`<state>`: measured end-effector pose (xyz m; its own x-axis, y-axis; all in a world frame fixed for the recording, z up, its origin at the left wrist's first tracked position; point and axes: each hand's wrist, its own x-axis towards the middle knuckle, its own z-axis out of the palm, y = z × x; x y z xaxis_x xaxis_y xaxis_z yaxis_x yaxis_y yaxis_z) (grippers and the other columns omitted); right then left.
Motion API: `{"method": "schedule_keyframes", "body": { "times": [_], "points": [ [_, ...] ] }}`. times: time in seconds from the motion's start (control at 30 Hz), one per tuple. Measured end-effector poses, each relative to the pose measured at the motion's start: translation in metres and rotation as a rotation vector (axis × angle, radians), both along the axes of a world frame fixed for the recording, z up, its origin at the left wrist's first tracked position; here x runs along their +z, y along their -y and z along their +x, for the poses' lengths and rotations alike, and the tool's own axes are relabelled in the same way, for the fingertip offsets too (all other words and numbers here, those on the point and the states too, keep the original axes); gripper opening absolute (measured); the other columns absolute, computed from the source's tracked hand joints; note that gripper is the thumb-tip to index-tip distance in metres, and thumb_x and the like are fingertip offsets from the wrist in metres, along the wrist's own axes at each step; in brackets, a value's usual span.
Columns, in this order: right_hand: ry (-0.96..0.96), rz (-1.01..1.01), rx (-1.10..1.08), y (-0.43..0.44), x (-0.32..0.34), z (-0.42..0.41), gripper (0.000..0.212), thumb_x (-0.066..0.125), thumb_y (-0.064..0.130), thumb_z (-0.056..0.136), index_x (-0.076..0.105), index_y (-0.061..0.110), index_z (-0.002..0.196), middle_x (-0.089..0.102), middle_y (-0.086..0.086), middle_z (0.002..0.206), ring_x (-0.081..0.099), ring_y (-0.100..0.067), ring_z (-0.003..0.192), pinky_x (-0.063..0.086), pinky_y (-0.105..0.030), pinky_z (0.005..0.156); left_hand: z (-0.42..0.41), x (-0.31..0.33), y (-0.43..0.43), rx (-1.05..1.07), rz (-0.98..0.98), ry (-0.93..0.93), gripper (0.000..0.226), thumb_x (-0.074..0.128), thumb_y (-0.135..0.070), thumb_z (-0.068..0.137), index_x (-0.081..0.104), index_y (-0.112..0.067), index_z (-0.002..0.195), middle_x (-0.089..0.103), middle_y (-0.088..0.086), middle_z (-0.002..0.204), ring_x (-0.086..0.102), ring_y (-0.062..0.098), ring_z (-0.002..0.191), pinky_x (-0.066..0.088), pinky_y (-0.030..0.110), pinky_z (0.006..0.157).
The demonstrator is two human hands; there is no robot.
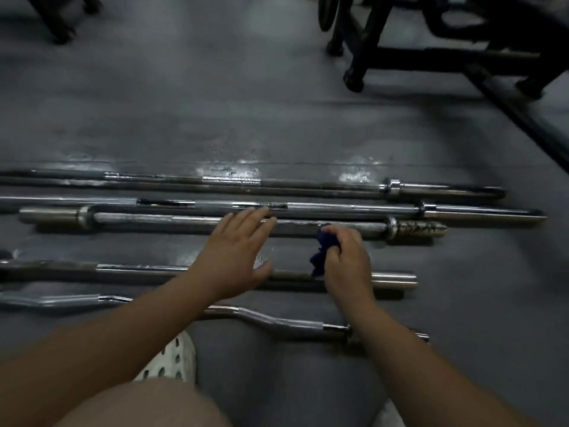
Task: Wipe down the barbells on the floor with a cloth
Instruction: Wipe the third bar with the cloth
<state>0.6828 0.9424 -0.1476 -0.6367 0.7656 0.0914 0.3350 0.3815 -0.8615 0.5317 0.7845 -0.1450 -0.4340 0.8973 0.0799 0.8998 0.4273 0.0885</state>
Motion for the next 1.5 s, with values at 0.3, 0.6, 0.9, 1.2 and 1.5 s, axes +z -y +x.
{"method": "schedule_keyframes", "body": {
  "times": [0.3,0.6,0.9,1.2,1.5],
  "points": [
    [-0.152,0.267,0.012,-0.034,0.109,0.084,0.038,0.043,-0.004,0.086,0.064,0.018,0.108,0.053,0.008,0.107,0.053,-0.010,0.101,0.039,-0.011,0.091,0.062,0.101,-0.017,-0.017,0.065,-0.107,0.087,0.028,-0.068,0.080,0.031,-0.022,0.154,0.026,0.005,0.162,0.030,0.027,0.145,0.025,0.044,0.118],
    [-0.146,0.251,-0.163,-0.093,0.104,0.114,0.040,0.043,-0.006,0.086,0.064,0.018,0.110,0.055,0.004,0.111,0.049,-0.005,0.102,0.032,0.000,0.085,0.064,0.070,-0.076,-0.048,0.003,0.020,0.095,0.025,-0.071,0.076,0.026,-0.020,0.156,0.023,0.006,0.163,0.026,0.027,0.147,0.024,0.044,0.120],
    [0.015,0.119,-0.149,-0.166,0.015,0.068,0.039,0.042,-0.003,0.091,0.062,0.019,0.115,0.051,0.008,0.113,0.047,-0.004,0.102,0.032,0.003,0.080,0.029,-0.029,-0.150,-0.107,-0.053,0.153,0.090,0.033,-0.064,0.078,0.035,-0.014,0.153,0.031,0.008,0.160,0.034,0.028,0.143,0.031,0.044,0.116],
    [0.140,0.044,-0.127,-0.227,-0.036,0.015,0.043,0.042,-0.005,0.089,0.062,0.017,0.119,0.049,0.007,0.117,0.047,-0.008,0.107,0.036,-0.017,0.092,-0.012,-0.070,-0.196,-0.040,-0.121,0.249,0.089,0.036,-0.064,0.080,0.026,-0.019,0.156,0.022,0.003,0.163,0.024,0.023,0.147,0.022,0.040,0.118],
    [0.336,0.103,-0.041,-0.281,-0.118,-0.028,0.041,0.047,0.002,0.090,0.060,0.017,0.125,0.051,-0.001,0.125,0.050,-0.016,0.112,0.035,-0.021,0.096,-0.032,-0.124,-0.231,-0.067,-0.208,0.289,0.088,0.034,-0.064,0.078,0.038,-0.015,0.151,0.033,0.008,0.159,0.036,0.027,0.143,0.034,0.047,0.115]
  ]
}}
